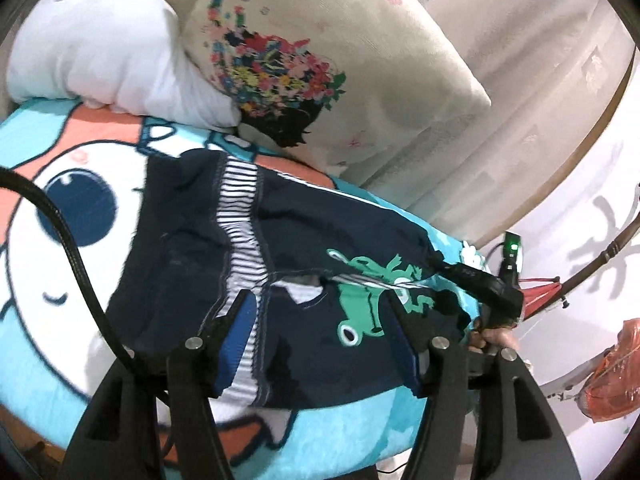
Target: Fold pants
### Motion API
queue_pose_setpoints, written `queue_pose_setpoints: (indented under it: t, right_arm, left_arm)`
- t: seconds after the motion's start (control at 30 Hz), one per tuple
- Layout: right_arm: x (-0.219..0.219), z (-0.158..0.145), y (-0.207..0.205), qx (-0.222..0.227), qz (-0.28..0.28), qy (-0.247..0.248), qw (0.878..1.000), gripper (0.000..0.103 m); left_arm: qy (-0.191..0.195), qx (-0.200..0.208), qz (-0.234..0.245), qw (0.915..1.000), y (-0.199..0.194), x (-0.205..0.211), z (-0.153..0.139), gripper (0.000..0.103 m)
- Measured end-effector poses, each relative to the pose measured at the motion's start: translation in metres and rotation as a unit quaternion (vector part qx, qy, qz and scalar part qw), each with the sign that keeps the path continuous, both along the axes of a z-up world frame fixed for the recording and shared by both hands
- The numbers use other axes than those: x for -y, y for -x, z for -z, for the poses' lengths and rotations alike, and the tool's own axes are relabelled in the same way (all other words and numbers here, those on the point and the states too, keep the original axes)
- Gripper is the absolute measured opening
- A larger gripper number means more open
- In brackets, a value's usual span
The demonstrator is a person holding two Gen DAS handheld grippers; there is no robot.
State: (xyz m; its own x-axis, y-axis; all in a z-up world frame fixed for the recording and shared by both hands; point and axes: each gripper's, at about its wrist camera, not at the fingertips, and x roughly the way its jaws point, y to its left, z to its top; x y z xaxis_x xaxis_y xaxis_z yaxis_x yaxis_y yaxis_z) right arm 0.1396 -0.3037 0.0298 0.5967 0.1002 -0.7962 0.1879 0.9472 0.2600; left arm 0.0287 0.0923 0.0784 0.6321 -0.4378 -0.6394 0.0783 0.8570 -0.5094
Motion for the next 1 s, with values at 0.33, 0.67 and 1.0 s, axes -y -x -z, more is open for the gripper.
queue_pose_setpoints:
  t: [0.33, 0.67, 1.0]
  right_arm:
    - [0.043, -0.019, 0.064, 0.017, 0.025, -0.045, 0.999, 0.036]
    - [0.046, -0.006, 0.103, 0.026, 0.003, -0.083, 0.996, 0.061]
    - [0.0, -0.046, 0.062, 0.078, -0.131, 0.019, 0.988, 0.069]
  left_arm:
    - [-0.032, -0.001, 0.018, 0.9993, 0.008, 0.024, 0.001, 0.067]
    - [-0.077, -0.015, 0.027, 0.9965, 0.007, 0.042, 0.023, 0.069]
    - [-0.176, 0.028, 0.062, 0.982, -0.05, 0.042, -0.013, 0.069]
